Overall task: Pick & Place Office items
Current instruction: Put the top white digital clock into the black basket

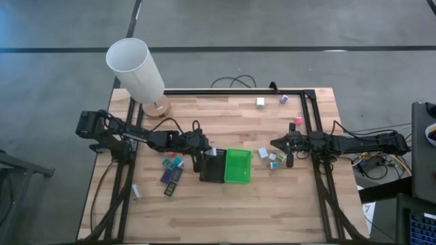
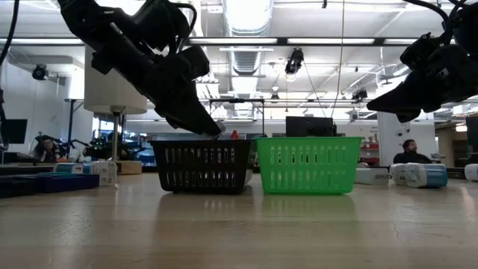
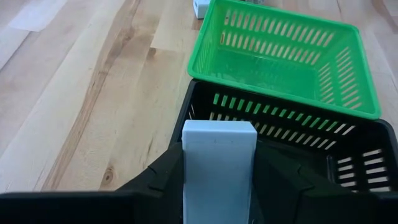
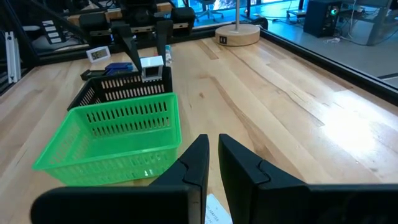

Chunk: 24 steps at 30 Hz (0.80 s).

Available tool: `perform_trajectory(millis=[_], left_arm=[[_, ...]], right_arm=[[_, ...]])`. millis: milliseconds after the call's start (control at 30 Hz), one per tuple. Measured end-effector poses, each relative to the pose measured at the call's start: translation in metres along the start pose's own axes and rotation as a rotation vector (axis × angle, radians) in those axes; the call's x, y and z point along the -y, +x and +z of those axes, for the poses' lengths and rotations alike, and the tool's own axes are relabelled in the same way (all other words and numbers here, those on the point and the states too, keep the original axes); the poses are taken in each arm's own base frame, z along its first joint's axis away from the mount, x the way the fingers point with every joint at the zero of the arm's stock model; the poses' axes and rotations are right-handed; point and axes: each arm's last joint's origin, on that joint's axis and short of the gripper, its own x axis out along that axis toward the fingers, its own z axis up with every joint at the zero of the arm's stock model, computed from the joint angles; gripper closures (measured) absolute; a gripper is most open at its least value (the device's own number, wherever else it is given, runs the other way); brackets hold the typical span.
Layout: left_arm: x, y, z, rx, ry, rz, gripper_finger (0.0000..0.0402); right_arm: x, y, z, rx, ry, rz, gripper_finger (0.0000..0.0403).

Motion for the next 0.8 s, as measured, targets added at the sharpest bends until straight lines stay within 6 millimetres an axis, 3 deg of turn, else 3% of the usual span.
perform_trajectory(millis=[800], left_arm=[[0.003,-0.001,0.013,0.132,0.003,-0.041,0.0252]], right_arm=[[0.000,0.000,0.000,0.005,0.001,0.002,0.0367]])
